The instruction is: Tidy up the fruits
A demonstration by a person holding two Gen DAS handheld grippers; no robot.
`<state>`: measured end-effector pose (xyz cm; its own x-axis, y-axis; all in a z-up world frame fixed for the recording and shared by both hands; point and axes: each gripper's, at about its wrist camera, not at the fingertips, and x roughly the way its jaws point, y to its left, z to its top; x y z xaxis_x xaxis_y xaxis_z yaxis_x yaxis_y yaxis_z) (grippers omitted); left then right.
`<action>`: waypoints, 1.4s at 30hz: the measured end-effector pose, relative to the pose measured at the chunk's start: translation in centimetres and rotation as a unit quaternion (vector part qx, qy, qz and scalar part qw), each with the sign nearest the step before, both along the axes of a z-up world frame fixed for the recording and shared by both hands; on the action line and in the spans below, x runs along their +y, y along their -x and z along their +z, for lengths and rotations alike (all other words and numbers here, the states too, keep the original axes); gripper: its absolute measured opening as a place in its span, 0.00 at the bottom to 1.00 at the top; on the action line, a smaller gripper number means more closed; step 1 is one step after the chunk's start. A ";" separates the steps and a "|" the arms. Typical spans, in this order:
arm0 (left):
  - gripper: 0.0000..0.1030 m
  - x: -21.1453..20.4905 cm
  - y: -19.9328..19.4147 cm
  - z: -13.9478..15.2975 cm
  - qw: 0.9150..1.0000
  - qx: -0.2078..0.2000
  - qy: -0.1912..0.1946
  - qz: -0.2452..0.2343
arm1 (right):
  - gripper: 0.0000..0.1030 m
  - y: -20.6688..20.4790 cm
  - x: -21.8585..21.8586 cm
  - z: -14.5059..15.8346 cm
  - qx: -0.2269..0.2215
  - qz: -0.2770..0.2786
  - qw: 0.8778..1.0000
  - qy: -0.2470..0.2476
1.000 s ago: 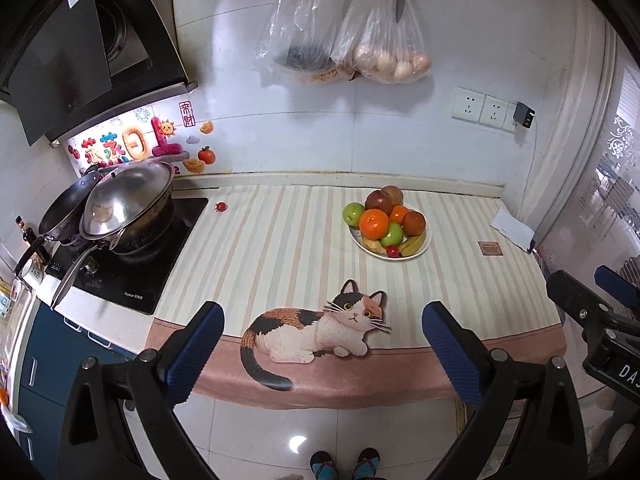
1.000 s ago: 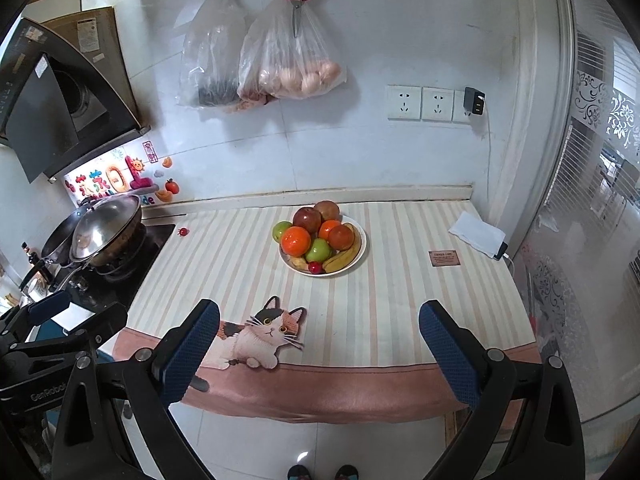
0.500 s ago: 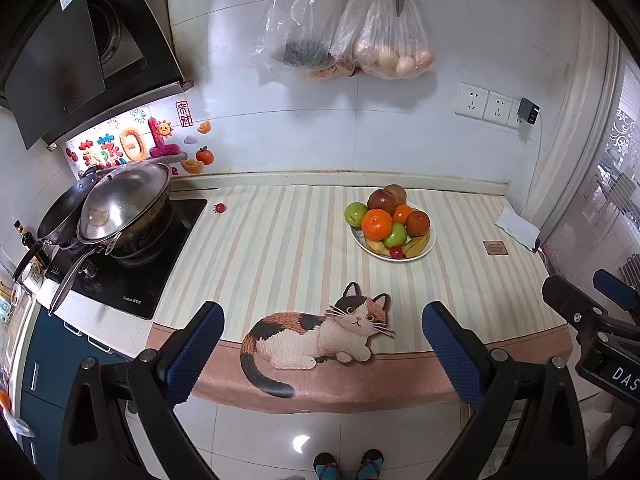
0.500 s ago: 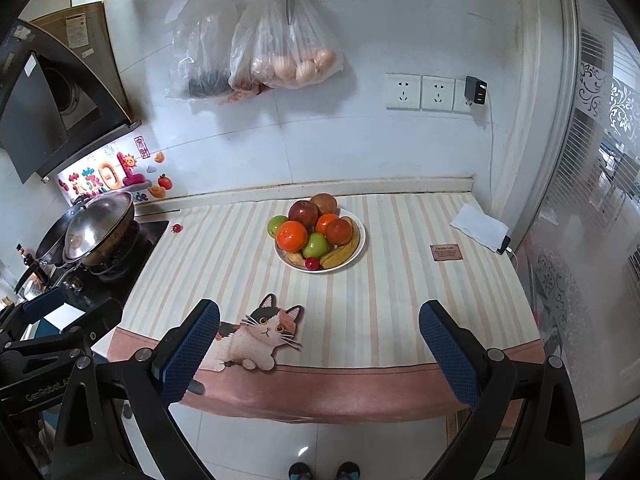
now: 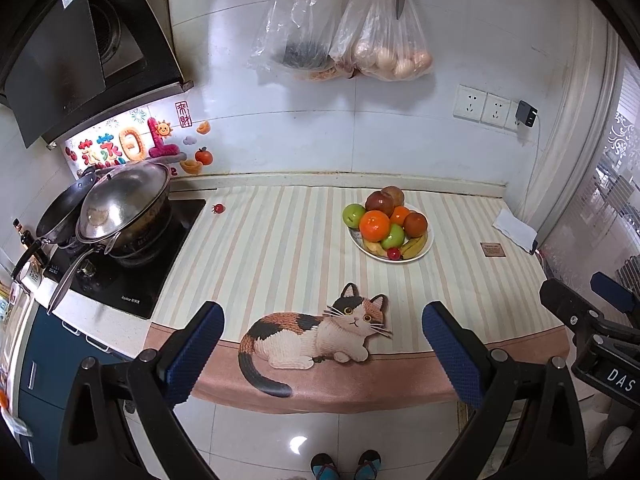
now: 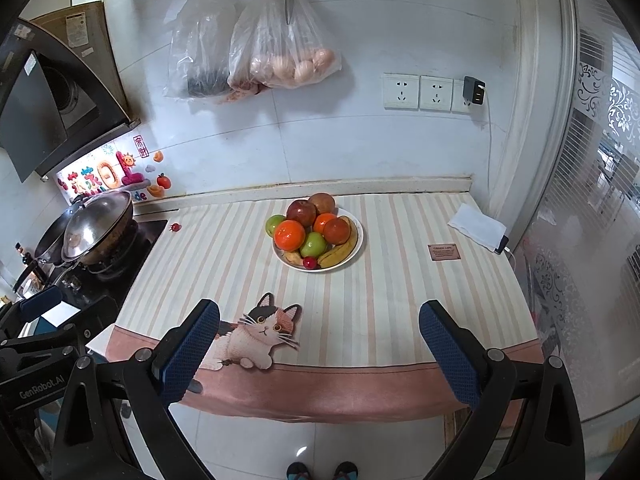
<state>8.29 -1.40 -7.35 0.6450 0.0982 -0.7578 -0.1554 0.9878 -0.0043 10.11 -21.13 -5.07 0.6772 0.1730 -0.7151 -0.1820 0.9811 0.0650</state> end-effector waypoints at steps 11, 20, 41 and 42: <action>0.99 -0.2 0.4 0.5 1.000 -0.004 0.004 0.002 | 0.99 0.3 0.0 0.1 0.000 -0.002 1.000 -0.001; 0.99 -0.5 0.6 0.7 1.000 -0.006 0.005 0.004 | 0.99 0.5 0.0 0.2 0.000 -0.002 1.000 -0.002; 0.99 -1.0 0.7 0.9 1.000 -0.005 0.002 0.003 | 0.99 0.4 0.1 0.6 0.000 -0.003 1.000 -0.002; 0.99 -1.0 0.7 0.9 1.000 -0.005 0.002 0.004 | 0.99 0.4 0.1 0.6 0.000 -0.003 1.000 -0.002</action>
<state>7.60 -2.40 -6.43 0.6518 0.1001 -0.7518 -0.1630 0.9866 -0.0100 9.70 -21.01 -4.49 0.6785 0.1717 -0.7142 -0.1766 0.9819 0.0682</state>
